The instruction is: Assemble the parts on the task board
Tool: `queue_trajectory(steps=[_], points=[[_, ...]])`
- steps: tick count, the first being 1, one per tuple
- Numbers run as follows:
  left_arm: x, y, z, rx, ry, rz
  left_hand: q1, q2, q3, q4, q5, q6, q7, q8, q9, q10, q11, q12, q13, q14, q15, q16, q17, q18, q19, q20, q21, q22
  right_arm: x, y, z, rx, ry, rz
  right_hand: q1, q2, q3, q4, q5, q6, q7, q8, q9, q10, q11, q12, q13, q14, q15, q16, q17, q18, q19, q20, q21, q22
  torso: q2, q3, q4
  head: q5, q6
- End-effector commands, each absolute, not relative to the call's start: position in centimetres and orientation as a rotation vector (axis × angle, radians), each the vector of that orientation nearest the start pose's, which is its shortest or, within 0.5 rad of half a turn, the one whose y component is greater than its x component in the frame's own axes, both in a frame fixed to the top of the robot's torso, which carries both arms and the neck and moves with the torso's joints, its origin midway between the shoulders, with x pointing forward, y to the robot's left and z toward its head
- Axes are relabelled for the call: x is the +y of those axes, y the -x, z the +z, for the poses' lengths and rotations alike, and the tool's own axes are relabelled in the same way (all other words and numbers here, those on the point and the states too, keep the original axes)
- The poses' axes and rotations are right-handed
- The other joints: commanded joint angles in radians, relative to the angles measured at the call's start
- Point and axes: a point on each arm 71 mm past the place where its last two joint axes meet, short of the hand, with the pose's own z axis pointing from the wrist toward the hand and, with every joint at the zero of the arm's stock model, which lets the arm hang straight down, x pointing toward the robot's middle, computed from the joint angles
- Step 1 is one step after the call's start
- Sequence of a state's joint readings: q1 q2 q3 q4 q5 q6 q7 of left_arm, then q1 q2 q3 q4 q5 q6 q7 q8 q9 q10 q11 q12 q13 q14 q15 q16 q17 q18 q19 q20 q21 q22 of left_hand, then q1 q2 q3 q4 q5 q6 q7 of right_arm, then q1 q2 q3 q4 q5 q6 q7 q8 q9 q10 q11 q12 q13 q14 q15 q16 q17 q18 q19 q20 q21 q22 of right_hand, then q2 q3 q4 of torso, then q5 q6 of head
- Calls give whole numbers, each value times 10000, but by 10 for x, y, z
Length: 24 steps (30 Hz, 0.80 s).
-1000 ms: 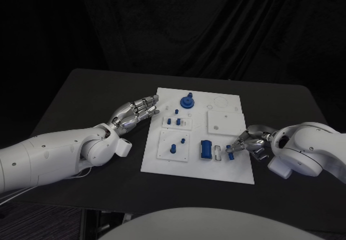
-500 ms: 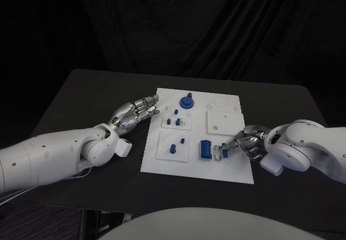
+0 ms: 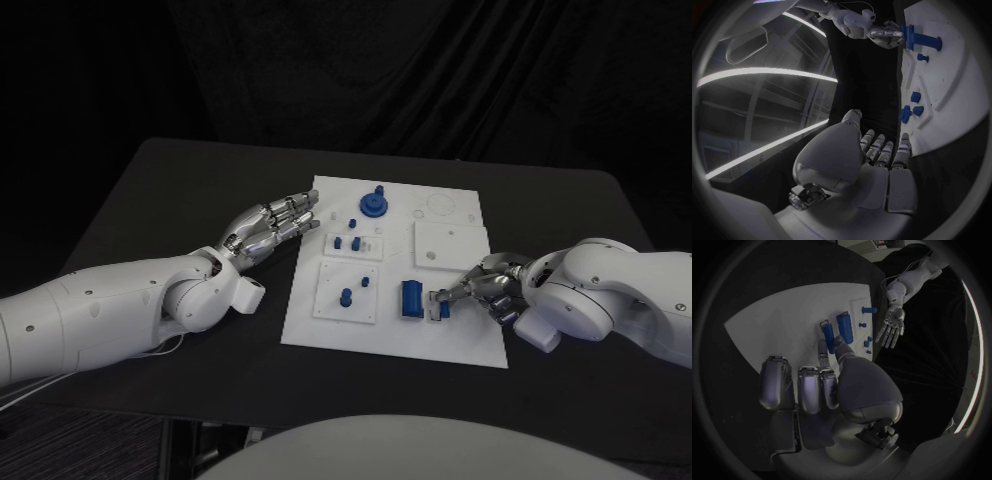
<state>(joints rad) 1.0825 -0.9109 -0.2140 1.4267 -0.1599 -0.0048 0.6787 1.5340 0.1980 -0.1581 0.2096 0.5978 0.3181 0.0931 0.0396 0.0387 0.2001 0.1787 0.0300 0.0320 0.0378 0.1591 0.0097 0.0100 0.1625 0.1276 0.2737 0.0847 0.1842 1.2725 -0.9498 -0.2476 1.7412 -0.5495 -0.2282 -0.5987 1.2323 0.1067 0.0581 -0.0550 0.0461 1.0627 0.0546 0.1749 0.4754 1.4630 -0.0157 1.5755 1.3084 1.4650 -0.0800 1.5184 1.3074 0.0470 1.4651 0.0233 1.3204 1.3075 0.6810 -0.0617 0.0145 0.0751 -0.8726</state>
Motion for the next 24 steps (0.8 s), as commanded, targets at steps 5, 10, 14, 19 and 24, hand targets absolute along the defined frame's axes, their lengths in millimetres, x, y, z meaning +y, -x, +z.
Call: queue_trajectory(steps=[5, 10, 14, 19, 24], points=[[256, -438, -274, 15203, 9091, -17431, 71, 36, 6, -76, 58, 17, -44, 32, 6, 85, 10, 31, 15, 30, 62, 59, 13, 170, 22, 9, 36, -14, -220, -404, -256, 24745, -8669, 4895, -125, 0, 2, 84, 20, -36, 34, -45, -26, 1078, -7, -47, 2624, 760, 1, -71, 1069, 116, -11, 64, -79, 1848, -6, 8, -3, 16, 0], [256, -438, -274, 15203, 9091, -17431, 71, 36, 6, -76, 58, 17, -44, 32, 6, 85, 10, 31, 15, 30, 62, 59, 13, 170, 22, 9, 36, -14, -220, -404, -256, 24745, -8669, 4895, -125, 0, 2, 84, 20, -36, 34, -45, -26, 1078, -7, -47, 2624, 760, 1, -71, 1069, 116, -11, 64, -79, 1848, -6, 8, -3, 16, 0], [256, -438, -275, 15228, 9100, -17456, 71, 36, 6, -76, 58, 17, -44, 32, 6, 85, 10, 31, 15, 30, 62, 59, 13, 170, 22, 9, 36, -14, -218, -405, -257, 24735, -8596, 5026, -125, 0, 2, 84, 20, -36, 34, -45, -26, 1078, -7, -47, 2624, 760, 1, -71, 1069, 116, -11, 64, -79, 1848, -2, 17, -5, 23, 0], [255, -438, -275, 15245, 9108, -17467, 66, 41, 15, -85, 60, 13, -38, 31, 6, 81, 11, 28, 14, 35, 69, 61, 14, 168, 28, 12, 41, -9, -216, -406, -257, 24752, -8527, 5106, -484, -50, -137, 296, 19, -232, 130, -144, -89, 1078, 75, -47, 2624, 745, 63, -98, 1007, 179, -152, 102, -395, 1753, -6, 13, -5, 25, 0], [255, -438, -276, 15265, 9118, -17477, 66, 41, 15, -85, 60, 13, -38, 31, 6, 81, 11, 28, 14, 35, 69, 61, 14, 168, 28, 12, 41, -9, -215, -406, -257, 24735, -8489, 5177, -645, -86, -209, 397, 18, -309, 172, -165, -111, 1078, 114, -47, 2624, 738, 97, -108, 987, 203, -210, 132, -515, 1718, -6, 9, -2, 30, 0]])
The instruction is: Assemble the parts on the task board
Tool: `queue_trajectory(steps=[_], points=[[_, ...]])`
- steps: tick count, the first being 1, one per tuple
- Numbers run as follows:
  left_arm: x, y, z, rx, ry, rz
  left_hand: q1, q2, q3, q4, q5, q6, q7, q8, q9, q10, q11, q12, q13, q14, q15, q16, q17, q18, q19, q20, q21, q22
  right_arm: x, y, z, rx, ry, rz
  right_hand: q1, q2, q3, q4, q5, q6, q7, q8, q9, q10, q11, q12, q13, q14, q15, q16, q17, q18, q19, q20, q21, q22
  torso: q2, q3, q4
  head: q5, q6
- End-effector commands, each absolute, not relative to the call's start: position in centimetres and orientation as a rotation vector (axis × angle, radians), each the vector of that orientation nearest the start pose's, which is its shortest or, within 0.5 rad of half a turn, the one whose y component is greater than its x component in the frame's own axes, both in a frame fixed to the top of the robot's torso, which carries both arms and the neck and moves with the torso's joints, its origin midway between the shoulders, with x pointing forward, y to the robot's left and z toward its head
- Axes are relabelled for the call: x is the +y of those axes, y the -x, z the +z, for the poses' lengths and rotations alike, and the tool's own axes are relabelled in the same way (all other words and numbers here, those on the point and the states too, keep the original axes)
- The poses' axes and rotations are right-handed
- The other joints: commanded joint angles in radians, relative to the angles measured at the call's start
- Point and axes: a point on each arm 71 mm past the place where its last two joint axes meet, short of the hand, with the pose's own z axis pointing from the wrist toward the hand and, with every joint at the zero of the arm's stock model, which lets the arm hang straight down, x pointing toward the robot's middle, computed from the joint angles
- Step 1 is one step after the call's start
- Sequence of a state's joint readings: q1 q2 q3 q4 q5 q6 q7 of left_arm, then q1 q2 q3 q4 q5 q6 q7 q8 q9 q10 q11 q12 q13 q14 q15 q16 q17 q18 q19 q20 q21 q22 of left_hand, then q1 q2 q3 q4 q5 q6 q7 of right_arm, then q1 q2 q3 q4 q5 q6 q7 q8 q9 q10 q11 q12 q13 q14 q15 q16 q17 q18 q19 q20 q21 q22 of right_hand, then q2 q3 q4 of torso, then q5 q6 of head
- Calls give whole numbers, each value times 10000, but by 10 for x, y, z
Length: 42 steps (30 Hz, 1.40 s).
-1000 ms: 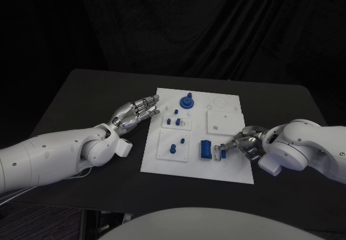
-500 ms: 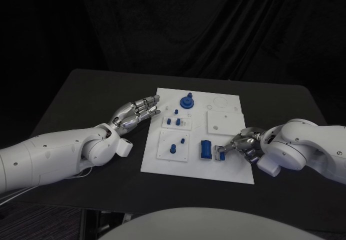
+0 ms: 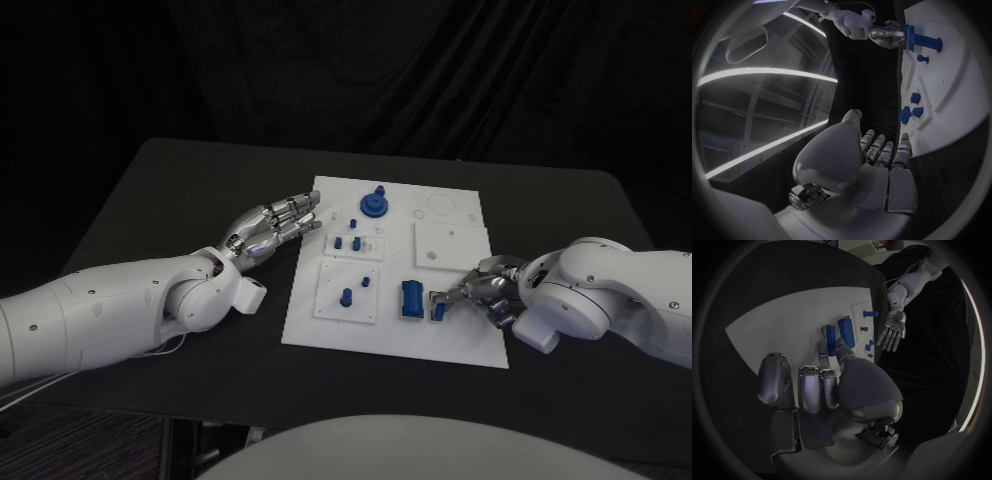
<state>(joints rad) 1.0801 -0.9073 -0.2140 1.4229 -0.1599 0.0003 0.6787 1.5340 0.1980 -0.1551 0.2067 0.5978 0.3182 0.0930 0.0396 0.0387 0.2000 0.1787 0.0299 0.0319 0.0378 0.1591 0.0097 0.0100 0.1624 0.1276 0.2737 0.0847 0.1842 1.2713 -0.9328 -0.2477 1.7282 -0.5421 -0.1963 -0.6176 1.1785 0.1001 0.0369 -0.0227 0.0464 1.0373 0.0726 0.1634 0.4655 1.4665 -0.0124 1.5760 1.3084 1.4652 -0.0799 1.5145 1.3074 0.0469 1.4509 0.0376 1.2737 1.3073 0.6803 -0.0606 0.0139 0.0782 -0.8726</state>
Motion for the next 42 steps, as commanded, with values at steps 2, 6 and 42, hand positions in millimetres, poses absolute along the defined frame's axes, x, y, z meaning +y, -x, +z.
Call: queue_trajectory(steps=[2, 6, 42], points=[[255, -438, -276, 15272, 9121, -17478, 64, 47, -8, -60, 60, 8, -34, 29, 5, 82, 13, 27, 15, 40, 75, 63, 16, 168, 31, 16, 43, -6, -215, -406, -257, 24731, -8470, 5208, -215, -78, -83, 134, 15, -79, 13, -39, -18, 1043, 101, -52, 2624, 732, 114, -75, 974, 210, -88, 7, -87, 1708, 1, -2, 7, 1, 0], [255, -438, -276, 15280, 9128, -17479, 61, 53, -3, -64, 59, 12, -29, 29, 6, 76, 15, 24, 14, 60, 83, 71, 21, 167, 37, 20, 47, -2, -214, -407, -257, 24719, -8442, 5262, -222, -78, -89, 139, 15, -82, 14, -36, -18, 1043, 102, -52, 2624, 726, 116, -86, 945, 221, -109, 9, -137, 1693, -2, -4, 9, 4, 0], [257, -436, -279, 15330, 9205, -17448, 33, 68, 26, -91, 47, 47, 52, 35, 11, 78, 3, 18, 12, 124, 112, 98, 36, 160, 55, 42, 62, 2, -228, -404, -244, 22895, -6024, 5888, -1420, -322, -1600, 2037, 21, -564, -429, 3205, 2223, 1043, -262, -52, 2624, 761, -171, -24, 1095, 238, -95, -215, -206, 1696, 6, 0, -9, 63, 0]])
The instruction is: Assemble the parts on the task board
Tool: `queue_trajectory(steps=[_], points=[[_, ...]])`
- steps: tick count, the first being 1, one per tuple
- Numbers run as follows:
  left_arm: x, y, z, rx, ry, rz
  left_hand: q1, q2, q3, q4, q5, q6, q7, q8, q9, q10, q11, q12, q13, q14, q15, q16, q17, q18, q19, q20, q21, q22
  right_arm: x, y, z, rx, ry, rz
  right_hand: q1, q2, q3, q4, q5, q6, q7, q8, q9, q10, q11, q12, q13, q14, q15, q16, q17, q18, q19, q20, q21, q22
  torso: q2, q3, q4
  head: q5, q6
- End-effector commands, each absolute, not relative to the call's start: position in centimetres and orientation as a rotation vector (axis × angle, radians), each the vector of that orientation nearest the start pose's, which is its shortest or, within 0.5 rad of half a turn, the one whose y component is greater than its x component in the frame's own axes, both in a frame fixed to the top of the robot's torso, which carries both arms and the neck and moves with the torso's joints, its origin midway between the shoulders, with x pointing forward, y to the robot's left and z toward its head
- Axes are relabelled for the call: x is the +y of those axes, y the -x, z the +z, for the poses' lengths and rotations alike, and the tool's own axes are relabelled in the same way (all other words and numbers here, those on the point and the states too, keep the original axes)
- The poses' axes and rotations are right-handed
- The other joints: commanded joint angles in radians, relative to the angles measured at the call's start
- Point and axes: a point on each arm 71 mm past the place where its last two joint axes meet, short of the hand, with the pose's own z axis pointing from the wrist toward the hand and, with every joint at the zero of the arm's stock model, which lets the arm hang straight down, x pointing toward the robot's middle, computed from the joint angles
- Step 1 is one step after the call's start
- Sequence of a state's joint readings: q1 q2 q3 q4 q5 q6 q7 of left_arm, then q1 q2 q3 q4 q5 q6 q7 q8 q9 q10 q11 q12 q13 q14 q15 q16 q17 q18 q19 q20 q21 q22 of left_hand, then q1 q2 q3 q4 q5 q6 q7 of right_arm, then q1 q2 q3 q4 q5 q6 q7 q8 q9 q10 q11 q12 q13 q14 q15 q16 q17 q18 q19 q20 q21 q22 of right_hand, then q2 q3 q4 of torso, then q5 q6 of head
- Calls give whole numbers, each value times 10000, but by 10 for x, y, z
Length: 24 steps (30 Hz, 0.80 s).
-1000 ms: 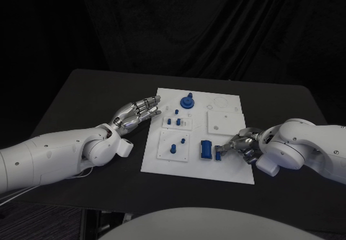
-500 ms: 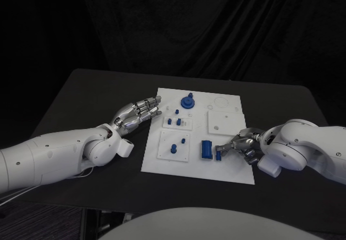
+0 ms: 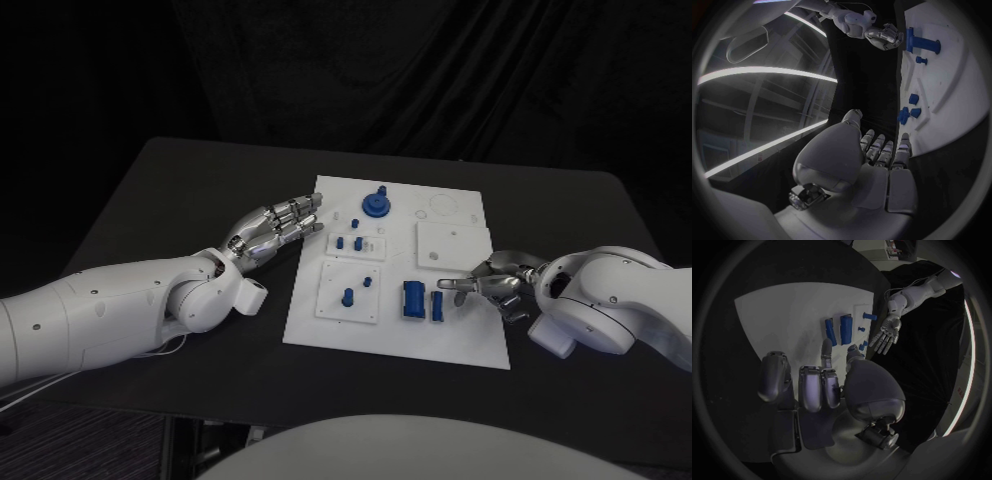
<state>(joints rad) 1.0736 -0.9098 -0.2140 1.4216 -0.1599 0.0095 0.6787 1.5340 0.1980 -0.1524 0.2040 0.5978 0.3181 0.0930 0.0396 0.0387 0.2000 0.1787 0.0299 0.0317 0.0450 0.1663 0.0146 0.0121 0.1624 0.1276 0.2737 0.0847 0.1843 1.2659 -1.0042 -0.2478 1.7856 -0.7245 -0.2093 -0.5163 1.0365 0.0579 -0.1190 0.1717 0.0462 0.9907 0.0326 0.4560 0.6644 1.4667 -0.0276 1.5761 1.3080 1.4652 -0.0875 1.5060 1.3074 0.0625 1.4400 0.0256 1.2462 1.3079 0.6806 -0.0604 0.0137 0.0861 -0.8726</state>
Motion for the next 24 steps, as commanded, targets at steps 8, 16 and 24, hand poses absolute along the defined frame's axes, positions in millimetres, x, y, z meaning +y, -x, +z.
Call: queue_trajectory(steps=[8, 16, 24], points=[[257, -436, -279, 15337, 9209, -17458, 33, 68, -1, -64, 47, 47, 52, 35, 10, 79, 3, 18, 14, 52, 40, 49, 15, 160, 55, 42, 62, 1, -231, -406, -247, 23036, -6001, 5634, 445, 632, -43, 259, 18, -270, -263, 1664, 1354, 1040, -306, -53, 2628, 780, -253, 92, 1176, 64, 63, -229, 153, 1718, 1, -4, 10, -28, 0], [257, -436, -279, 15339, 9214, -17446, 26, 67, 5, -73, 44, 67, 72, 38, 13, 80, -5, 18, 14, 57, 35, 52, 16, 162, 61, 42, 66, 4, -230, -406, -254, 23367, -6007, 5348, 992, 771, -53, 0, 21, -325, -466, 2650, 2208, 1040, -490, -53, 2628, 791, -407, 113, 1230, 49, 95, -377, 218, 1738, 8, -10, 13, -20, 0], [257, -436, -279, 15351, 9216, -17456, 26, 67, 5, -73, 44, 67, 72, 38, 13, 80, -5, 18, 14, 57, 35, 52, 16, 162, 61, 42, 66, 4, -227, -407, -261, 23665, -5939, 5155, 1105, 834, -113, -55, 21, -423, -520, 2996, 2555, 1040, -539, -53, 2628, 791, -449, 113, 1232, 46, 99, -421, 226, 1739, -1, -5, 8, -5, 0]])
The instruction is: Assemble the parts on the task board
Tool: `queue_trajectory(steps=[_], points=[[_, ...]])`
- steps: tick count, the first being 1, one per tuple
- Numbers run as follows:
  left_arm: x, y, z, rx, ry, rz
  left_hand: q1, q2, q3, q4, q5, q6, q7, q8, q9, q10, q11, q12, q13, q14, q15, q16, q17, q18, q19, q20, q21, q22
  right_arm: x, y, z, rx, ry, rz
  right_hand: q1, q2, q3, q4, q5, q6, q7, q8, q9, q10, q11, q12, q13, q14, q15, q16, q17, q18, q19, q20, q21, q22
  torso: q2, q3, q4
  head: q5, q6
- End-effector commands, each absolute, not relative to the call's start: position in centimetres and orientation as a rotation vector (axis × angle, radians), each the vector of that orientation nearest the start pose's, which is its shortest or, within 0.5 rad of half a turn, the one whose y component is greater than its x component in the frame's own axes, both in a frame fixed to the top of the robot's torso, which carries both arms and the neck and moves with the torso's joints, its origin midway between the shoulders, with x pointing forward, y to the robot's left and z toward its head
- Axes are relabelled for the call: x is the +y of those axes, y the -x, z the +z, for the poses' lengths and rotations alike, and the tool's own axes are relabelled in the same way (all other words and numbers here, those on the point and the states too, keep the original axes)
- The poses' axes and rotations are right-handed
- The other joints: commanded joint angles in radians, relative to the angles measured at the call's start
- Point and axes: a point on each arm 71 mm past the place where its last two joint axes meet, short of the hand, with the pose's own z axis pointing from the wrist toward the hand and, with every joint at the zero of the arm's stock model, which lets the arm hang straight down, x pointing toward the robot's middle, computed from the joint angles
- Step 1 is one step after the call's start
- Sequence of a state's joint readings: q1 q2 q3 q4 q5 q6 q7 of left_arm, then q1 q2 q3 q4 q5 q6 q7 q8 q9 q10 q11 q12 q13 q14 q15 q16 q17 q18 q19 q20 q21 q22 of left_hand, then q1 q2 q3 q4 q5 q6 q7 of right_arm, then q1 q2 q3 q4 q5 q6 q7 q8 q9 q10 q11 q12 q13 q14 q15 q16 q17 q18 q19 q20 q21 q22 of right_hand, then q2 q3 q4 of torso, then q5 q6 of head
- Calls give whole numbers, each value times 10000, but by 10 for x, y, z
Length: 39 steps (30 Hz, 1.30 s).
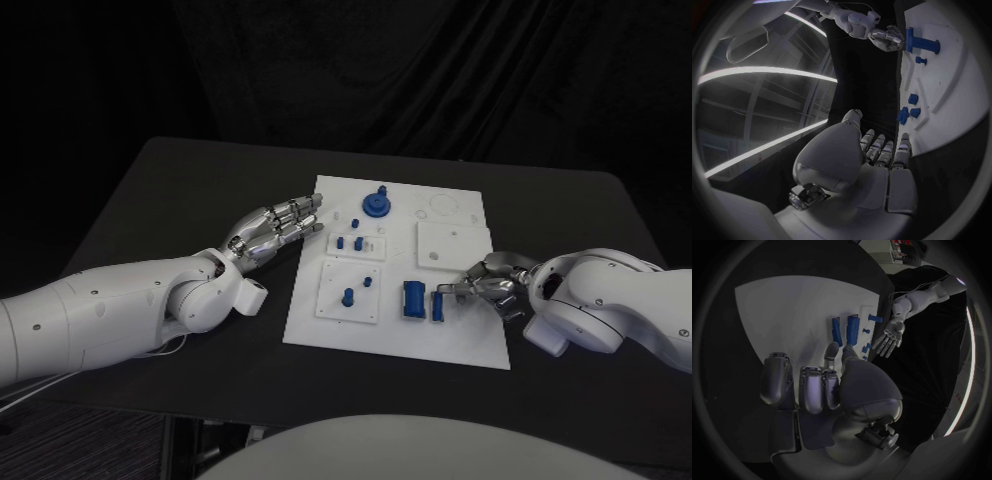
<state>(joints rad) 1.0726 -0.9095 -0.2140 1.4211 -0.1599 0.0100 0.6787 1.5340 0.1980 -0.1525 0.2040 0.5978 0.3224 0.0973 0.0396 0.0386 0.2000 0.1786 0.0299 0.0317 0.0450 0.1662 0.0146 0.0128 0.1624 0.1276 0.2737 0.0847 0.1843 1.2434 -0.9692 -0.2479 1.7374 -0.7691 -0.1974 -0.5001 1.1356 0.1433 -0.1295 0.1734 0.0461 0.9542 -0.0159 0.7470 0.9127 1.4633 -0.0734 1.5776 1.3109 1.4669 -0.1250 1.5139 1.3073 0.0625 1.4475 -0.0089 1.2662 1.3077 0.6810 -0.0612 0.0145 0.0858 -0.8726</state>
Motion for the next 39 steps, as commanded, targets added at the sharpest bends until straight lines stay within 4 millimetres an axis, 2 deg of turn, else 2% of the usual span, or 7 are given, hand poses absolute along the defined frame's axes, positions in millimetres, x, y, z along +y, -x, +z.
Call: queue_trajectory(steps=[1, 10, 17, 19, 21, 35, 39], points=[[257, -436, -279, 15352, 9217, -17456, 26, 67, 5, -73, 44, 25, 29, 39, 13, 80, -4, 18, 14, 57, 35, 52, 9, 162, 61, 42, 66, 4, -227, -407, -262, 23714, -5928, 5121, 124, -11, -12, -79, 23, -63, -41, 123, 108, 1075, -87, -68, 2599, 774, -77, 34, 1233, 46, 23, -80, 24, 1741, -3, 3, 1, -7, 0], [257, -436, -279, 15365, 9218, -17466, 26, 67, 5, -73, 44, 25, 29, 39, 13, 80, -4, 18, 14, 57, 35, 52, 9, 162, 61, 42, 66, 4, -226, -408, -267, 23909, -5940, 4890, 364, 151, 46, -240, 24, -135, -99, 423, 420, 1075, -137, -68, 2599, 773, -119, 31, 1225, 45, 26, -119, 29, 1742, -3, 0, -2, -13, 0], [256, -436, -279, 15368, 9218, -17471, 26, 67, 5, -73, 44, 25, 29, 39, 13, 80, -4, 18, 14, 57, 35, 52, 9, 162, 61, 42, 66, 4, -226, -408, -268, 24038, -5912, 4766, 725, 464, 288, -495, 27, -201, -165, 635, 672, 1075, -194, -68, 2599, 772, -165, 27, 1221, 43, 29, -161, 38, 1744, -8, 2, 2, -1, 0], [257, -436, -279, 15368, 9220, -17468, 26, 67, 5, -73, 44, 25, 29, 39, 13, 80, -4, 18, 14, 57, 35, 52, 9, 162, 61, 42, 66, 4, -225, -408, -269, 24090, -5879, 4755, 1043, 653, 532, -742, 28, 52, -218, 956, 936, 1075, -237, -68, 2599, 770, -194, 24, 1216, 47, 21, -185, 23, 1740, -7, 2, 6, -5, 0], [257, -436, -279, 15368, 9220, -17468, 26, 67, 5, -73, 44, 25, 29, 39, 13, 80, -4, 18, 14, 57, 35, 52, 9, 162, 61, 42, 66, 4, -225, -408, -269, 24149, -5848, 4733, 1200, 693, 645, -898, 27, 142, -236, 1068, 1039, 1075, -251, -68, 2599, 770, -211, 24, 1216, 48, 16, -201, 16, 1738, -3, -2, 3, -9, 0], [256, -436, -279, 15344, 9209, -17485, 15, 72, 22, -93, 38, 37, 55, 40, 15, 89, -8, 18, 14, 66, 35, 56, 10, 164, 67, 43, 72, 3, -224, -407, -270, 24279, -5758, 4739, 1377, 712, 801, -1131, 27, 97, -244, 1033, 1057, 1075, -261, -68, 2599, 772, -225, 27, 1228, 53, 2, -221, -12, 1730, -8, 2, 0, 15, 0], [257, -436, -279, 15242, 9168, -17509, 18, 77, 38, -110, 69, 87, 70, 51, 21, 99, -29, 19, 16, 69, 26, 58, 10, 166, 75, 40, 79, 7, -224, -407, -269, 24024, -5793, 5047, 1158, 479, 641, -1071, 24, -226, -198, 664, 819, 1075, -236, -68, 2599, 769, -211, 21, 1214, 53, -6, -219, -26, 1726, -7, 3, -2, 48, 0]])
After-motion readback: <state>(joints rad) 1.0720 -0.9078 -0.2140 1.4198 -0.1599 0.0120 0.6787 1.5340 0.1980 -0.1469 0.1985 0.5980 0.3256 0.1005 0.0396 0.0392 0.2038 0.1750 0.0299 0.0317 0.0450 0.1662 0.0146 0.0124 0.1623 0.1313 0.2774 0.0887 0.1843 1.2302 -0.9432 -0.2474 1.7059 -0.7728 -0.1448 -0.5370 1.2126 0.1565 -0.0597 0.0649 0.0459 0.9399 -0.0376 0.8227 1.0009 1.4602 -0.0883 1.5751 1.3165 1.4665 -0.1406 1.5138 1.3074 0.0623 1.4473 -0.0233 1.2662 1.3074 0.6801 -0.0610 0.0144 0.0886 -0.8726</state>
